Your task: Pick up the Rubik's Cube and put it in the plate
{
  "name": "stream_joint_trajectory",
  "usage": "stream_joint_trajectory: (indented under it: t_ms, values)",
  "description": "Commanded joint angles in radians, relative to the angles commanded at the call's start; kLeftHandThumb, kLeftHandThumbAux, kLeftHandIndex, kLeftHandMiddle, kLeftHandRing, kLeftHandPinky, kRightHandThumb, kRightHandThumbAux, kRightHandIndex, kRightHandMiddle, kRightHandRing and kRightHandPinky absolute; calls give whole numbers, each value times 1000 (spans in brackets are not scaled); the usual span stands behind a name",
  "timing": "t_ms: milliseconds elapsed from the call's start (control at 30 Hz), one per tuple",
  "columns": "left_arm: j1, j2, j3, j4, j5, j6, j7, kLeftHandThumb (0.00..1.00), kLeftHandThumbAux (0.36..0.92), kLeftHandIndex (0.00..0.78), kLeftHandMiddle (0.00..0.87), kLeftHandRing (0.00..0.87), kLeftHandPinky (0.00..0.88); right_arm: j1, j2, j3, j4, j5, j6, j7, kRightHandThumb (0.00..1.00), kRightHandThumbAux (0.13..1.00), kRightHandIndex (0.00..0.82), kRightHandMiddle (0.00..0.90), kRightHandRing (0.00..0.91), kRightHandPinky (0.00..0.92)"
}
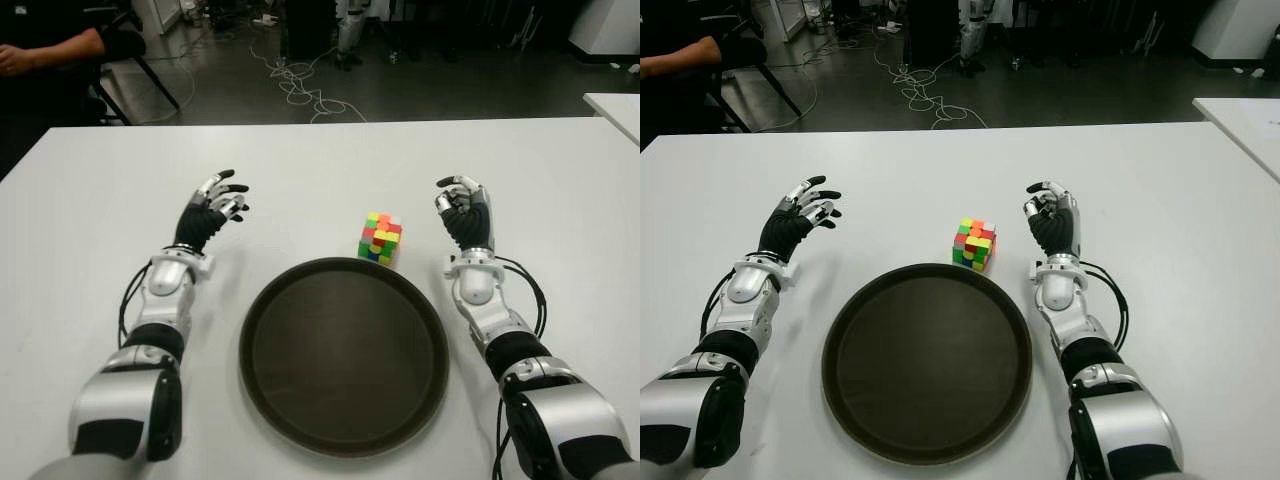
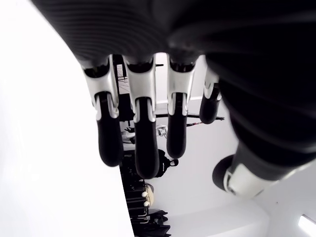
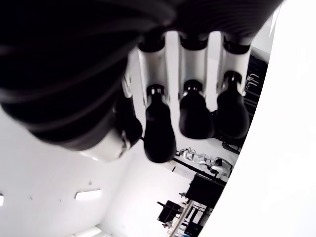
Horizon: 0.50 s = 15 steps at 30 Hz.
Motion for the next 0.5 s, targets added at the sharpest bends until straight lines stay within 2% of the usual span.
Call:
stream_joint_trajectory:
  t_ms: [467,500]
  values:
    - [0,2,-7,-1,6,4,12,464,656,161,299,390,436,6,10,-19,-5,39,-22,40,680,720,434,776,788,781]
    - [-1,2,-8,-1,7,6,15,464,654,161,299,389,437,7,11,-22,-6,45,-18,50,562,690,469,777,790,785]
